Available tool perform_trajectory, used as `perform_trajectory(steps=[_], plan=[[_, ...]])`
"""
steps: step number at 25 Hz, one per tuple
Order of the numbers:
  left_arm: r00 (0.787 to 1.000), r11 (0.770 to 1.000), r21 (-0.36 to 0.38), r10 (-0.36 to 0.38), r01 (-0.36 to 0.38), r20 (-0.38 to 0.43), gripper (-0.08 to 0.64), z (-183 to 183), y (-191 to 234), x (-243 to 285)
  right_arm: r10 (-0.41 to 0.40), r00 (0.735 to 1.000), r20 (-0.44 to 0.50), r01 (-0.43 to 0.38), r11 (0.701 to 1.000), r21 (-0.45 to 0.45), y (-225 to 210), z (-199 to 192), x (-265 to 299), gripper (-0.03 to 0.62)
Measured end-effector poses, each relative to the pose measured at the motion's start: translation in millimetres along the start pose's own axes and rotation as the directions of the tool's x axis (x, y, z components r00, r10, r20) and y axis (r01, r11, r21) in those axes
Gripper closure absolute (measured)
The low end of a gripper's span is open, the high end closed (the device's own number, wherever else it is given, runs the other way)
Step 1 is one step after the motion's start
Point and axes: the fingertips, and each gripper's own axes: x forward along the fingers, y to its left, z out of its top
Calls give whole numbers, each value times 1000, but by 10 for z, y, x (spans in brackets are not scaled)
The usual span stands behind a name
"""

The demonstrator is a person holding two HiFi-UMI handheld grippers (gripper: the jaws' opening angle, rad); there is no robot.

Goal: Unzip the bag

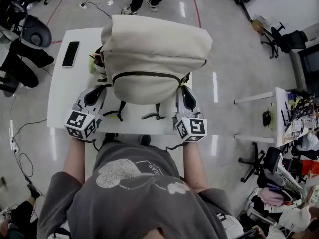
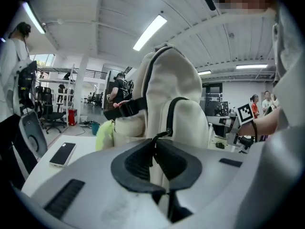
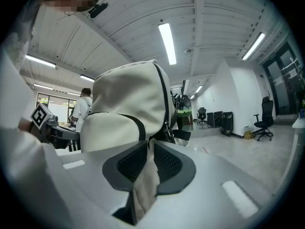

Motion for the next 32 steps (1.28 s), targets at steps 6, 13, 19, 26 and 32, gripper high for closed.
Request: perform_trajectory(steps=[6, 13, 19, 26, 32], plan=[[998, 999, -29, 33, -32, 56, 529, 267, -25, 19, 119, 993, 22, -120, 992, 30, 28, 60, -73, 457], [995, 998, -8, 64, -63, 70, 531, 422, -126, 36, 259, 965, -47, -262, 963, -62, 191, 60, 26, 529], [992, 996, -44, 78, -74, 95, 531, 525, -107, -23, 296, 954, -41, -293, 954, 71, 112, 53, 19, 456], [988, 997, -44, 63, -57, 140, 532, 763, -153, -19, 365, 927, -86, -362, 931, 47, 196, 39, 80, 517], [988, 999, 34, 7, -13, 157, 532, 1044, -304, 26, 358, 930, -82, -357, 934, 29, 198, 9, 33, 526]])
